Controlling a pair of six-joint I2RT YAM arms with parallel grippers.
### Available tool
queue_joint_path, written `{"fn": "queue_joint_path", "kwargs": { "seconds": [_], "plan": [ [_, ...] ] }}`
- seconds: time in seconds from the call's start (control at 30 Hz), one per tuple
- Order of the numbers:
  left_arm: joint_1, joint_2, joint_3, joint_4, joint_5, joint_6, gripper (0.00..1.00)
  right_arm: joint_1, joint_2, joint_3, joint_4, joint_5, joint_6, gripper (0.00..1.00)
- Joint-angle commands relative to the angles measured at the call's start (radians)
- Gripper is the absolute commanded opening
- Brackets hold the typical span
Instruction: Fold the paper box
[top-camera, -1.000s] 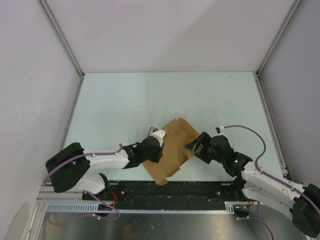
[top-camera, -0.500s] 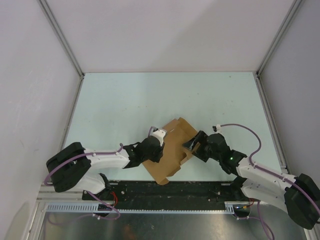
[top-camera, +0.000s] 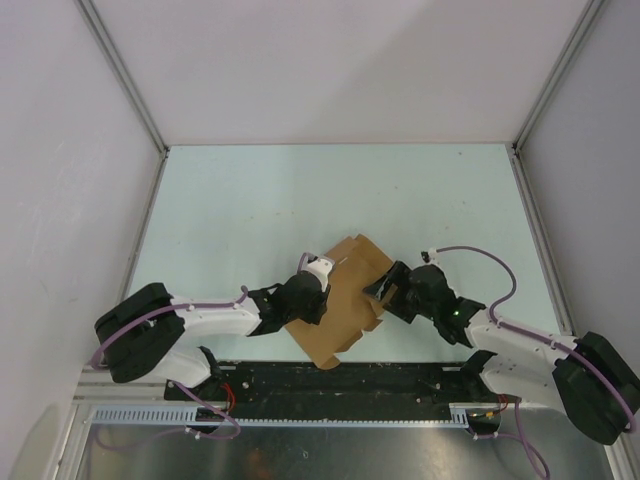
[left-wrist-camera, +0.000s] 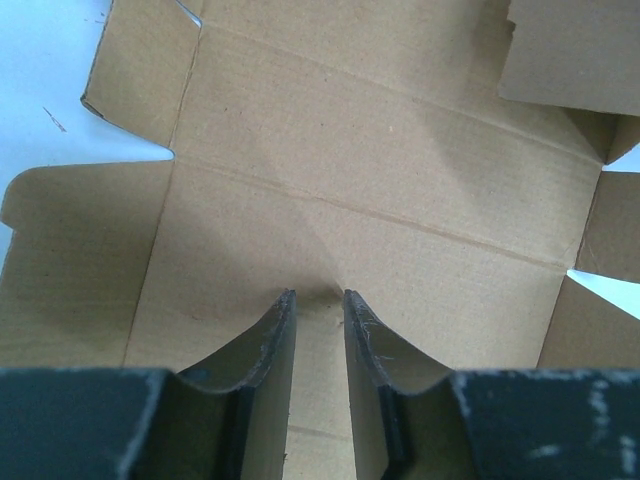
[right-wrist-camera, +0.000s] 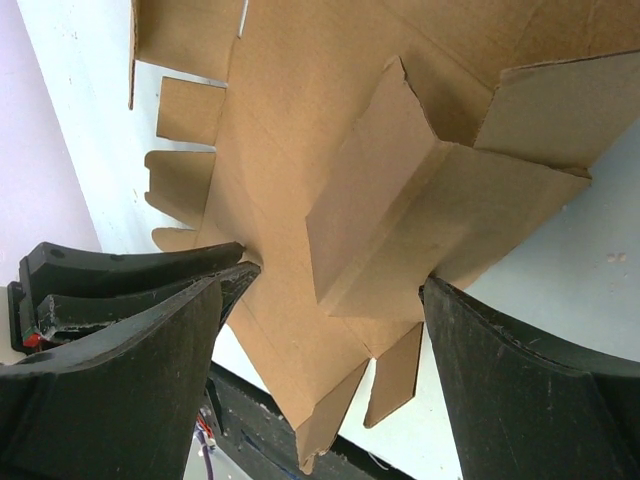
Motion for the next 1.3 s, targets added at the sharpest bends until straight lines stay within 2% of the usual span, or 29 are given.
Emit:
{"fn": "queue_joint_path", "kwargs": {
  "seconds": [0.0, 0.3, 0.53, 0.7, 0.93, 1.1, 1.27],
  "plan": [
    [-0.008, 0.021, 0.016, -0.021, 0.036, 0.006, 0.30, -0.005, 0.036, 0.038, 0.070, 0.001, -0.016, 0.87],
    [-0.008, 0.021, 0.018, -0.021, 0.036, 0.006, 0.30, -0.007, 0.083, 0.038, 0.118, -0.028, -0.018, 0.87],
    [-0.006, 0.023, 0.016, -0.021, 0.036, 0.006, 0.30, -0.011, 0.047, 0.039, 0.103, -0.029, -0.026, 0.87],
    [-0.008, 0.009, 0.012, -0.021, 0.031, 0.006, 0.30, -0.027, -0.091, 0.079, -0.054, -0.011, -0.061, 0.87],
    [-0.008, -0.059, 0.021, -0.038, 0.028, 0.006, 0.30, -0.090, -0.344, 0.148, -0.397, 0.043, -0.091, 0.87],
    [-0.008, -0.140, 0.061, -0.087, 0.024, 0.008, 0.31, -0.157, -0.423, 0.156, -0.551, 0.081, -0.079, 0.86],
    [-0.006, -0.287, 0.116, -0.203, -0.004, 0.016, 0.36, -0.208, -0.414, 0.198, -0.658, 0.099, -0.084, 0.86]
  ]
}}
